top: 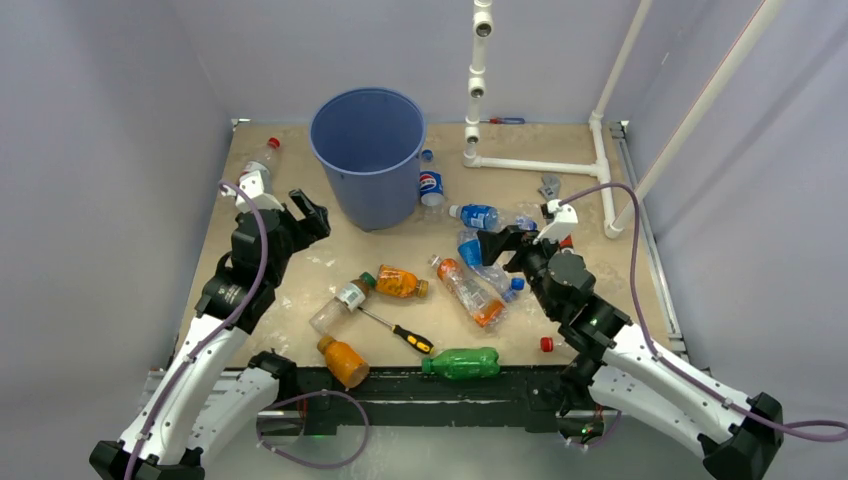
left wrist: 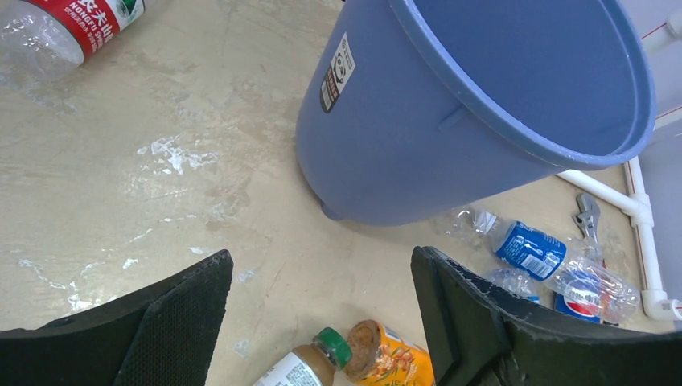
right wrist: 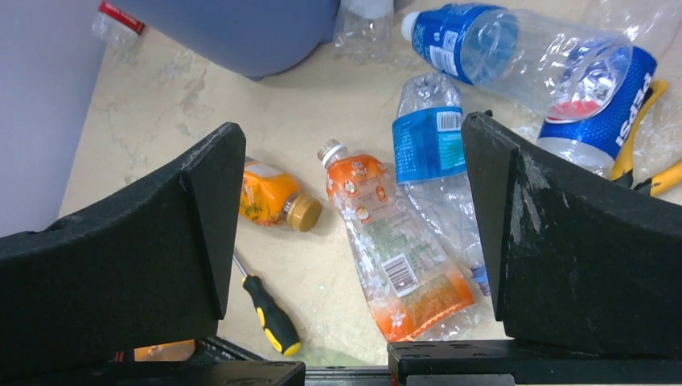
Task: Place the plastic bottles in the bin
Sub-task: Pick up the plastic bottle at the center of the board.
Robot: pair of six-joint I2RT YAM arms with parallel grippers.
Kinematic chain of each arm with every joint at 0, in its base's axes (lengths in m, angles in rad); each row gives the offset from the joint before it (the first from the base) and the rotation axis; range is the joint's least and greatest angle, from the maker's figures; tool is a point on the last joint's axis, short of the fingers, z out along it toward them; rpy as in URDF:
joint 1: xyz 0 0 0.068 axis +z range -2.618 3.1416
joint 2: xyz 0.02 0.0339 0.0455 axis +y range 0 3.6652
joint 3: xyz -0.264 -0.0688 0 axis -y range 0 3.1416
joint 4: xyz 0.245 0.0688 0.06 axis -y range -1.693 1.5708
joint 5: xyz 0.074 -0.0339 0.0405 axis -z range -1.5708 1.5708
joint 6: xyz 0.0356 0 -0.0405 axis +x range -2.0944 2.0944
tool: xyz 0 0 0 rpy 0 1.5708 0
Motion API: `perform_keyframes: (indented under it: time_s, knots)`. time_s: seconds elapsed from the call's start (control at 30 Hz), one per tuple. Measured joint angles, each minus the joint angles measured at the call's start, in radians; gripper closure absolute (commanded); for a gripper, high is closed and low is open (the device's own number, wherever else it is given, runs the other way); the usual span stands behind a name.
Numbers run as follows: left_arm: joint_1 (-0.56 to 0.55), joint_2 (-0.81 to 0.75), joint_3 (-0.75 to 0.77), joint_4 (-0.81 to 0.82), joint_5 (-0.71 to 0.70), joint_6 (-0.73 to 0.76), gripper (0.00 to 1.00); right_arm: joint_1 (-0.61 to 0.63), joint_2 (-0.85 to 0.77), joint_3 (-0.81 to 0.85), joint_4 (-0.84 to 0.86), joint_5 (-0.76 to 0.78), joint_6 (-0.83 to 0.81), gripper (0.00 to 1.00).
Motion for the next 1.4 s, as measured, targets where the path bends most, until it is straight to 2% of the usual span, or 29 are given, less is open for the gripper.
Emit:
perform_keyframes:
  time_s: [0.3, 0.43, 0.63, 0.7, 0.93, 1.17, 1.4]
  knots:
    - [0.0, -0.028, 0.0, 0.016, 0.027, 0.023, 0.18, 0.0, -0.019, 0.0, -0.019, 0.04, -0.008, 0.01]
    - [0.0, -0.024, 0.0, 0.024, 0.062, 0.034, 0.19, 0.0, 0.06, 0.024, -0.04, 0.043, -0.011, 0.01]
    - [0.0, -0.028, -0.002, 0.035, 0.091, 0.05, 0.19, -0.01, 0.208, 0.1, -0.136, 0.129, 0.035, 0.01]
    - [0.0, -0.028, -0.003, 0.036, 0.098, 0.05, 0.19, -0.043, 0.212, 0.105, -0.16, 0.138, 0.055, 0.01]
    - [0.0, -0.026, -0.003, 0.045, 0.124, 0.05, 0.19, -0.343, 0.239, 0.106, -0.145, 0.06, 0.124, 0.01]
    - [0.0, -0.024, -0.003, 0.056, 0.148, 0.05, 0.19, -0.42, 0.442, 0.107, -0.019, -0.043, 0.159, 0.01]
    - [0.0, -0.024, -0.006, 0.058, 0.169, 0.05, 0.19, -0.433, 0.584, 0.151, 0.051, -0.104, 0.115, 0.03]
